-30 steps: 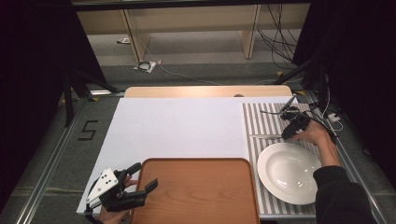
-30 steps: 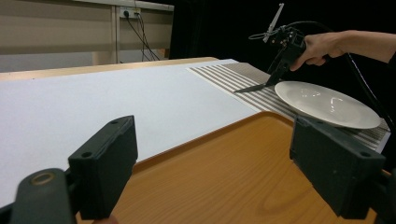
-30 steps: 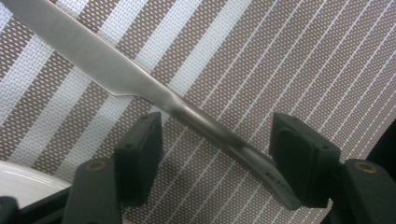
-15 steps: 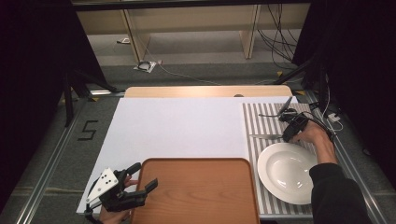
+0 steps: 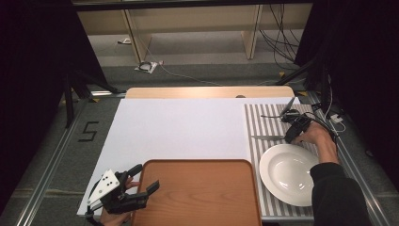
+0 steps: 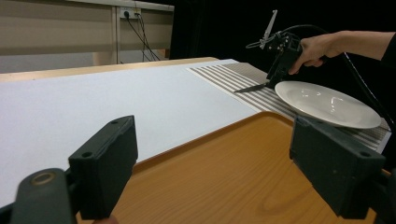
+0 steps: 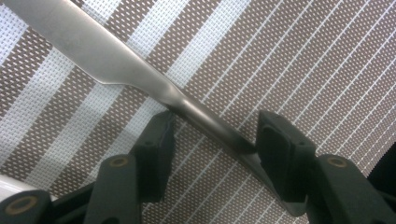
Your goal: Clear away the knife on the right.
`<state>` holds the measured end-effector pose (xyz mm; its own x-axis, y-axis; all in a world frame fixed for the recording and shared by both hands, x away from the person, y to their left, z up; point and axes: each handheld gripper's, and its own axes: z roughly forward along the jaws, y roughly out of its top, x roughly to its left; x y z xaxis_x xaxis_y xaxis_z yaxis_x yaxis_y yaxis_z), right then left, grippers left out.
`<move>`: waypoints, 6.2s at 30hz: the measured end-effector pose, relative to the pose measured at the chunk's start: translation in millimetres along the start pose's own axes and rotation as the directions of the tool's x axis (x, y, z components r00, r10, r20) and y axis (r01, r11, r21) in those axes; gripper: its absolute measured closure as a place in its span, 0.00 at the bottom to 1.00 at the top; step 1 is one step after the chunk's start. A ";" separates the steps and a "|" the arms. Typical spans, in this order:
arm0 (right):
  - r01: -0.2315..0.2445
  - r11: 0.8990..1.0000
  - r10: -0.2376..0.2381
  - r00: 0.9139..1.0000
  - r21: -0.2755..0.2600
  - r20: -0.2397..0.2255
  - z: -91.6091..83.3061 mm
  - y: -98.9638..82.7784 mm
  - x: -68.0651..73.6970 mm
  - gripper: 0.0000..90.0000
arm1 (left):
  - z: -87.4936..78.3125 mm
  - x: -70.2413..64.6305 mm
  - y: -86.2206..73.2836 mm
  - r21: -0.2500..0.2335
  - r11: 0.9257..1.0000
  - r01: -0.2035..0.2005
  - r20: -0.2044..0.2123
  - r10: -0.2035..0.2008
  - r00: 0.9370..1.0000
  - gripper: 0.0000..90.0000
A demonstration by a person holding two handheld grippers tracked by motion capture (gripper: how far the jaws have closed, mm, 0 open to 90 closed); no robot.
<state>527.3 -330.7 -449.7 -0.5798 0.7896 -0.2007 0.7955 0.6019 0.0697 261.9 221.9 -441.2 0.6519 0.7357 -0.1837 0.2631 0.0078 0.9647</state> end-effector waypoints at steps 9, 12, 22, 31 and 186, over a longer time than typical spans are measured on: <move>0.011 1.000 -0.011 1.000 -0.002 -0.005 0.1 0.5 -0.3 0.54 | 0.6 -0.8 -0.4 0.004 1.000 -0.004 0.001 0.004 1.000 0.17; 0.017 1.000 -0.017 1.000 -0.005 -0.007 0.2 0.4 -0.4 0.54 | 0.3 -0.6 -0.3 0.003 1.000 -0.004 0.001 0.004 1.000 0.17; 0.011 1.000 -0.011 0.998 0.001 -0.061 -0.6 1.0 -0.6 0.71 | 0.3 -0.3 -0.4 0.003 1.000 -0.002 -0.001 0.002 1.000 0.17; 0.048 0.999 -0.047 0.997 0.017 -0.065 -1.1 4.3 3.8 0.81 | 0.1 0.1 -0.4 0.002 1.000 0.001 -0.001 -0.001 1.000 0.17; 0.364 0.897 -0.435 0.828 -0.251 -0.354 -70.0 -85.1 298.1 0.89 | -2.9 -1.4 1.5 -0.011 1.000 -0.009 -0.001 0.009 1.000 0.17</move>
<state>274.4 -138.1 -447.0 -0.8882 0.4343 0.1499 0.4587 0.8570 0.2348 259.4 222.8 -439.0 0.6536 0.7364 -0.1748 0.2493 0.0086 0.9684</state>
